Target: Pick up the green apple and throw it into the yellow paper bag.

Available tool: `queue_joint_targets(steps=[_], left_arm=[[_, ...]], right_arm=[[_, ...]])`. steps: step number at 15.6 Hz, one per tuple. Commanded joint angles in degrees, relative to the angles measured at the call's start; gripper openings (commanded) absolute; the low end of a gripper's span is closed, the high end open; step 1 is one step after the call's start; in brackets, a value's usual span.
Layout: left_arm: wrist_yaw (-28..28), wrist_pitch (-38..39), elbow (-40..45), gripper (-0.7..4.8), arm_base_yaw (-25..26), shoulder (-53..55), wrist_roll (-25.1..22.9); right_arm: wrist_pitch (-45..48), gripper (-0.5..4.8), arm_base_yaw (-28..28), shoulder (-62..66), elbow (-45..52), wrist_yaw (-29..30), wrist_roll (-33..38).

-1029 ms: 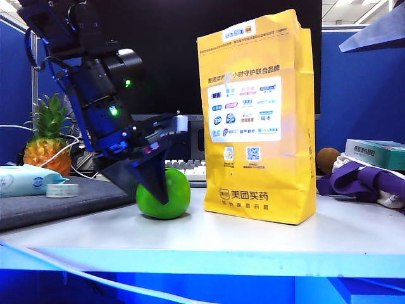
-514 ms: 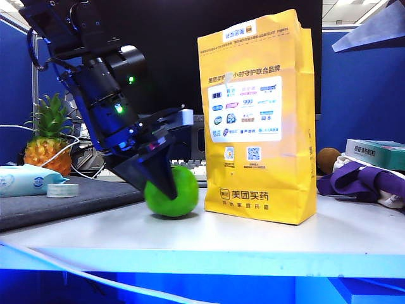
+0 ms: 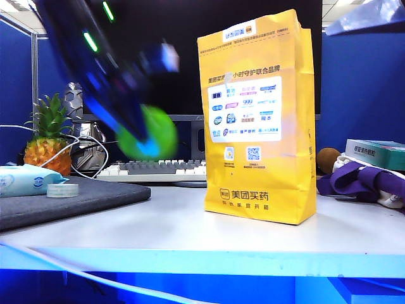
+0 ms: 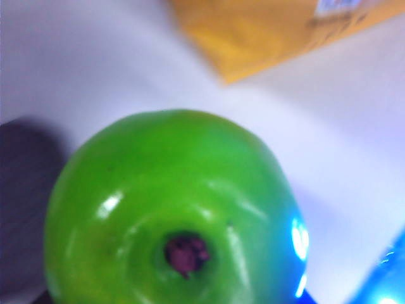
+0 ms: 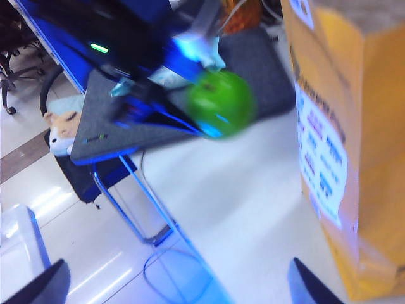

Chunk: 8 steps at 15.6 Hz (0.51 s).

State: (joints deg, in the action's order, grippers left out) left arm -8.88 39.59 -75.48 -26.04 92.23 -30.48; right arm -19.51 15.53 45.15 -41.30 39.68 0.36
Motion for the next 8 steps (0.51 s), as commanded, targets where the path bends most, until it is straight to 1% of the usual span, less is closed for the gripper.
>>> queue_joint_targets(steps=[1, 2, 3, 4, 5, 6, 8], left_arm=[[1.01, 0.24, -0.35, 1.55, -0.13, -9.46, -0.59], [0.57, -0.66, -0.35, 1.55, -0.61, -12.41, -0.59], [0.22, -3.91, -0.35, 1.55, -1.79, -17.35, -0.63], [-3.23, -8.37, -0.35, 1.55, -1.99, -20.7, -0.83], [-6.73, -12.26, -0.35, 1.55, -1.99, -22.23, -0.76], [-10.03, -17.31, -0.35, 1.55, -1.99, -23.15, 0.48], [-11.87, -26.73, -0.63, 1.55, -1.97, -22.69, 3.41]], right_arm=[[7.41, 4.79, 0.11, -0.11, -0.28, -0.15, 2.54], [10.14, 4.79, 0.11, -0.11, -0.39, -0.22, 3.3], [13.77, 4.79, 0.11, -0.11, -0.92, -1.09, 4.39], [13.79, 4.79, 0.11, -0.11, -2.47, -2.97, 4.07], [13.79, 4.79, 0.11, -0.11, -3.82, -3.54, 4.02], [13.79, 4.79, 0.07, -0.11, -5.11, -3.78, 3.85], [13.73, 4.79, 0.04, -0.33, -8.63, -3.54, 3.69]])
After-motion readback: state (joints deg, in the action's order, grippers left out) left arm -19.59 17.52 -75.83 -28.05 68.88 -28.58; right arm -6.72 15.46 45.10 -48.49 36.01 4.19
